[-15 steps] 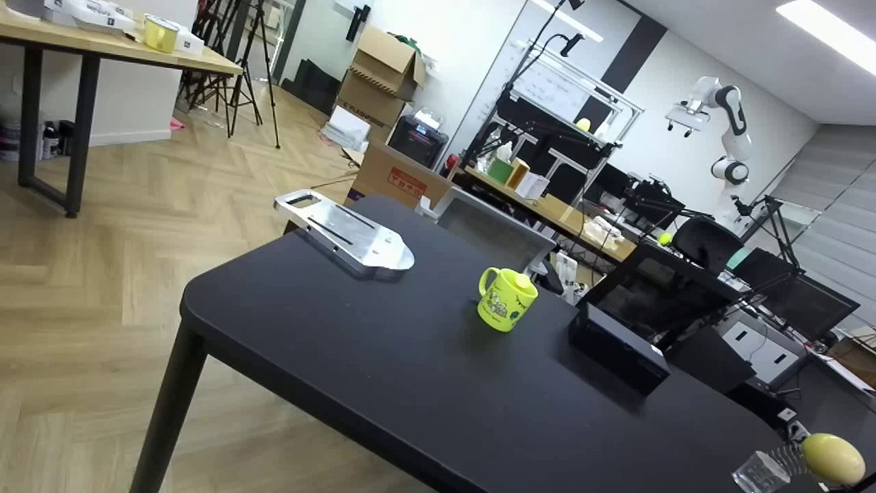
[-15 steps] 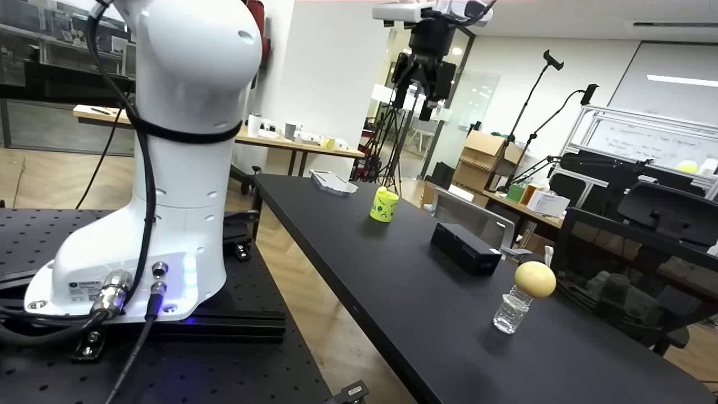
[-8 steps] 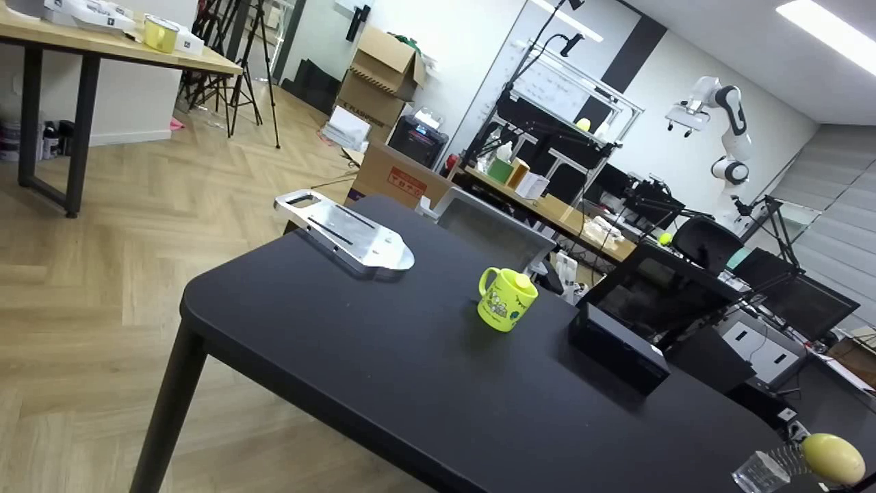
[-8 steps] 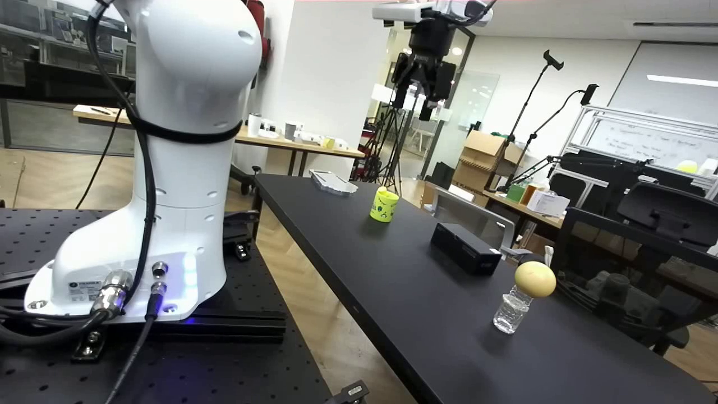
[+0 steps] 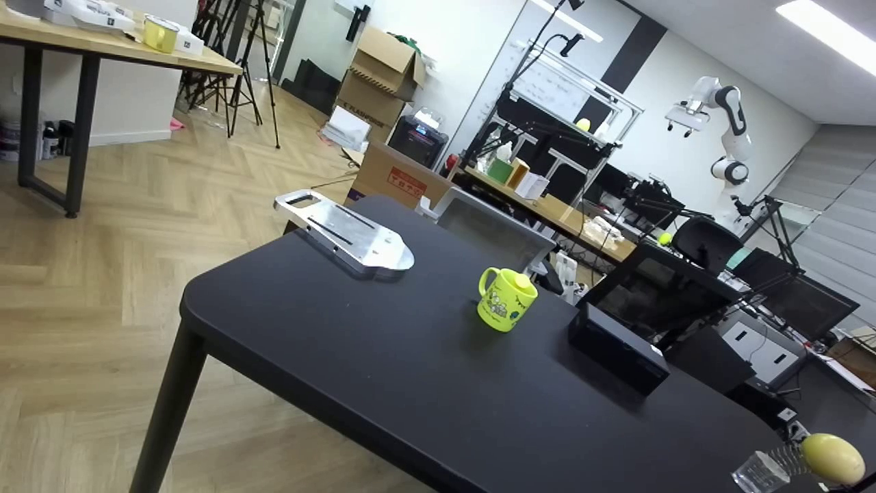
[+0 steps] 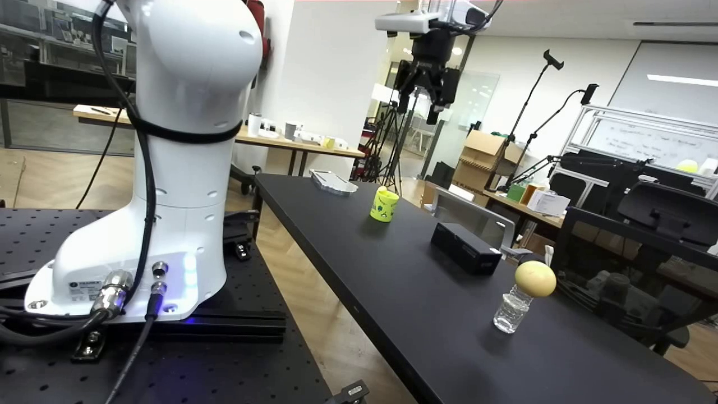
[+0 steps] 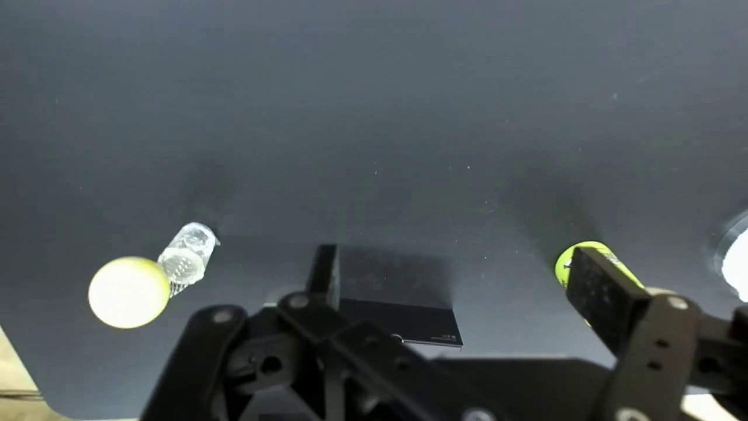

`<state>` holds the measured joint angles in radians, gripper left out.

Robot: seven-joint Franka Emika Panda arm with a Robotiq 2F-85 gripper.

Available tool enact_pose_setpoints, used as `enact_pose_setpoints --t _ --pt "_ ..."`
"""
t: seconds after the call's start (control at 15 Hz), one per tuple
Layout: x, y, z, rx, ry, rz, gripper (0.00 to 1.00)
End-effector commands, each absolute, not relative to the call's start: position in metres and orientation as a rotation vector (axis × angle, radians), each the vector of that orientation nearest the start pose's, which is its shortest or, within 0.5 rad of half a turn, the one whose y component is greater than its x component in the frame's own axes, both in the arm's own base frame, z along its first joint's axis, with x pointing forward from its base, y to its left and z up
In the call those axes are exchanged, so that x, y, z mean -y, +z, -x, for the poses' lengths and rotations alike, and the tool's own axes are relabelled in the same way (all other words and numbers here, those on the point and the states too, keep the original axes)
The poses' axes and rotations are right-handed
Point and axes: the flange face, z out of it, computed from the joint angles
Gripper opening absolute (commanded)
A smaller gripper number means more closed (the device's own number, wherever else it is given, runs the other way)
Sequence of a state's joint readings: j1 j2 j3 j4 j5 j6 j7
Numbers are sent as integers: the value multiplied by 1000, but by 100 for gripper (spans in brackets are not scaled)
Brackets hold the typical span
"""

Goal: Take the glue stick from the green cup and put it on the black box

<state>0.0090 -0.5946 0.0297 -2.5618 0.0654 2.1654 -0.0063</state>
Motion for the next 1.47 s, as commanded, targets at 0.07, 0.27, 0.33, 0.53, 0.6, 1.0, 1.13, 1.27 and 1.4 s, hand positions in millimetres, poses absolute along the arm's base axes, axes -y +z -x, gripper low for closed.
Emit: enact_pose_setpoints --t 0.07,0.27,0.33,0.53,0.6,1.0,1.13,1.27,1.4 --pt "-65 468 -448 129 -397 3133 100" --pt "-103 460 -486 22 -563 3091 100" --pt "-115 458 -499 -99 -578 3053 100" --pt "-138 455 -533 -299 -621 3003 100" --pt "-143 454 -543 -355 -649 2985 100" --pt "-159 441 -563 -406 -680 3008 100" --pt "-174 431 -571 -402 -648 3005 100" --pt "-176 429 -574 -405 -644 3004 100" --pt "-174 431 -575 -409 -648 3004 100"
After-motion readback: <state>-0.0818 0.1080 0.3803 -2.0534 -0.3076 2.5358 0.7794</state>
